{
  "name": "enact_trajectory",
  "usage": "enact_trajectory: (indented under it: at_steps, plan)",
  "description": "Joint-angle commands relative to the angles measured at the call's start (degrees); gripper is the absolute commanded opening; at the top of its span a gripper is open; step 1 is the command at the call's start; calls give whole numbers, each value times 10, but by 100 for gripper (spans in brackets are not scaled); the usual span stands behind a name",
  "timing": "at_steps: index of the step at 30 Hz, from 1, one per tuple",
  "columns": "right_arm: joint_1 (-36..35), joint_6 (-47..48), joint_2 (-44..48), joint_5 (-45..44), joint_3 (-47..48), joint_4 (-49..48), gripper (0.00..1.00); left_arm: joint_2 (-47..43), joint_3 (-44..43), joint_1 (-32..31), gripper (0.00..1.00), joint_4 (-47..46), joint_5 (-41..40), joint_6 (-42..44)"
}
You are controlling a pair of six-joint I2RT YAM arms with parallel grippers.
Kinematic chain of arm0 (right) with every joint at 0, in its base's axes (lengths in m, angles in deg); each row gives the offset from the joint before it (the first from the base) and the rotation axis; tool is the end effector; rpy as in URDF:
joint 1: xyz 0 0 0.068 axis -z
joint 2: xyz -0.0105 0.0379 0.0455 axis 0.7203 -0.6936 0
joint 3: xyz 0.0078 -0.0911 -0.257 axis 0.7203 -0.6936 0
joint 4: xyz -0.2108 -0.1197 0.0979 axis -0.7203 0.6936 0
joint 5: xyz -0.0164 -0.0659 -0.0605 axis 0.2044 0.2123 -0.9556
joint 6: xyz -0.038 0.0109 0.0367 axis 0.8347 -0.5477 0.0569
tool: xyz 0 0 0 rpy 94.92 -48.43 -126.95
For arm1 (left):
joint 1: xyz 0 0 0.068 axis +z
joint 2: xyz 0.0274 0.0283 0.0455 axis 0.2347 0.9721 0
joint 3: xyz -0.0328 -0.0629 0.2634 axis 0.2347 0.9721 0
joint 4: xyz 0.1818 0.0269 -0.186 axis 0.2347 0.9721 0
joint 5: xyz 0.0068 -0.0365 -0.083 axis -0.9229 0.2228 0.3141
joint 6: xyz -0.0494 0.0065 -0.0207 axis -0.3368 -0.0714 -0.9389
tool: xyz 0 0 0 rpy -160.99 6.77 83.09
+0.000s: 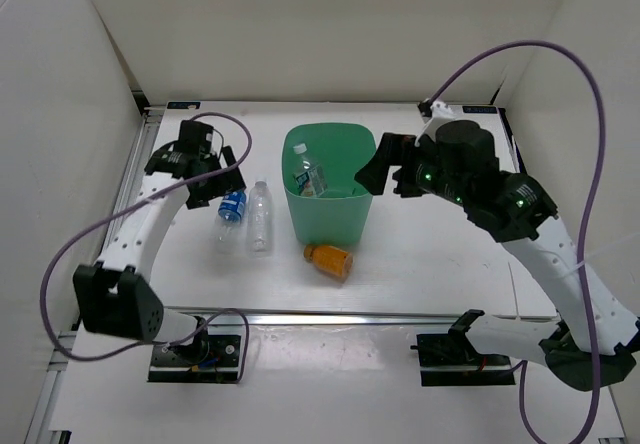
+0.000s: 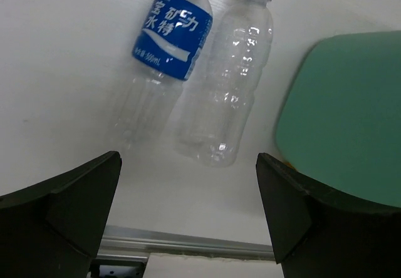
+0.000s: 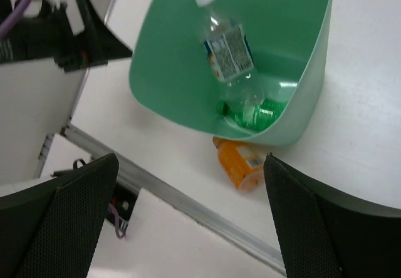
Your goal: Put the plastic bottles in the bin
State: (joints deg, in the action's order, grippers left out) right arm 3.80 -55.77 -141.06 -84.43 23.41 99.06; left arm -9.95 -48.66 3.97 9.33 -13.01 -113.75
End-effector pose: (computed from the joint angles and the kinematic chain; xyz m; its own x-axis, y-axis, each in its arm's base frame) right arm 0.1526 0.1340 0.4750 -0.5235 0.2196 -0.8232 -0.3871 0.7994 0.4594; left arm 0.2583 -0.0408 0.3246 -0.8064 -0.3367 -0.4862 -0.2836 0.9416 -0.1817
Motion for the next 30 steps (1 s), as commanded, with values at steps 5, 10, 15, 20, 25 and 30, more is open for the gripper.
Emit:
enact_trajectory:
  at_steps: [5,10,15,20,25,30]
  plan:
    - [0,-9,34,90,-29,-5,100,95,-28,22,100,-75,-20,21]
    - [0,16,58,96,-45,-5,100,136,30,28,100,-123,-22,44]
    - [11,39,71,96,-40,13,100,154,79,28,100,-165,-14,62]
    - [33,45,71,131,-34,21,100,186,85,28,100,-185,13,62]
    - [55,50,71,153,-24,33,100,226,90,28,98,-190,24,57]
    - [69,56,57,169,4,52,100,244,117,28,76,-190,35,51]
